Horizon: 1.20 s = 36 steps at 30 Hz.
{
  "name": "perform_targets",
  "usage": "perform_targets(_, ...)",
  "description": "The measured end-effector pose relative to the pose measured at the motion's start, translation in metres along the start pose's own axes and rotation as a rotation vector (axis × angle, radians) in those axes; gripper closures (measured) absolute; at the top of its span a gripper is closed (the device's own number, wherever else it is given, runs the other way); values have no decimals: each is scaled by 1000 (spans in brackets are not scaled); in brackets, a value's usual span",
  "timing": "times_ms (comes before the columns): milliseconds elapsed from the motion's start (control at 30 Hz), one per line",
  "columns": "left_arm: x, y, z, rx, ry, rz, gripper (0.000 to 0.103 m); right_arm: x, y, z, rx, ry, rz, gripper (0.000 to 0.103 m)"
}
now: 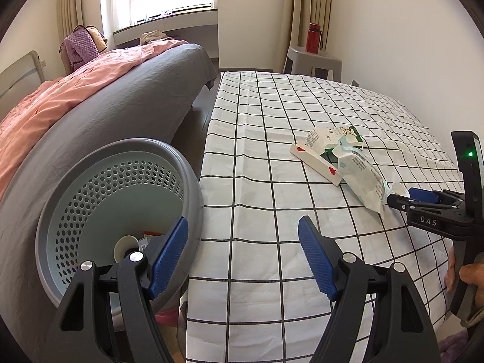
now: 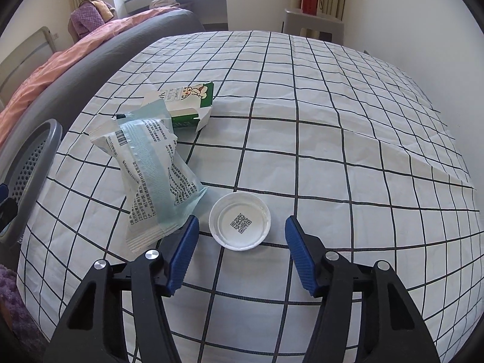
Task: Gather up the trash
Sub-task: 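Reach the right gripper to the white round lid and close on it, then grasp the white-blue wrapper packet with the left gripper while the right holds the lid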
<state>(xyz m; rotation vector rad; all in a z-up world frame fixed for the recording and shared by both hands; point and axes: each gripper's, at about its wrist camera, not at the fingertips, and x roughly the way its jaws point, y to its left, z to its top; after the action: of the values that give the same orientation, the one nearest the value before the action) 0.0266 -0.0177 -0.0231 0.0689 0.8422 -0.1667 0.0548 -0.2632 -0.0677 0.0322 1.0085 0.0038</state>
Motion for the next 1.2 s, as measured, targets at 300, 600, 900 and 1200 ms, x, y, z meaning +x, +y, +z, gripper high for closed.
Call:
perform_targets(300,4,-7,-2,15,12,10,31,-4,-3,0,17,-6,27,64)
perform_targets(600,8,-29,-4,42,57,-25,31,-23,-21,3,87,-48,48,64)
perform_targets(900,10,-73,11,32,64,-78,31,-40,-48,5,156,-84,60,64)
perform_targets(1200,40,-118,28,35,102,-107,31,-51,-77,8,226,-112,74,64)
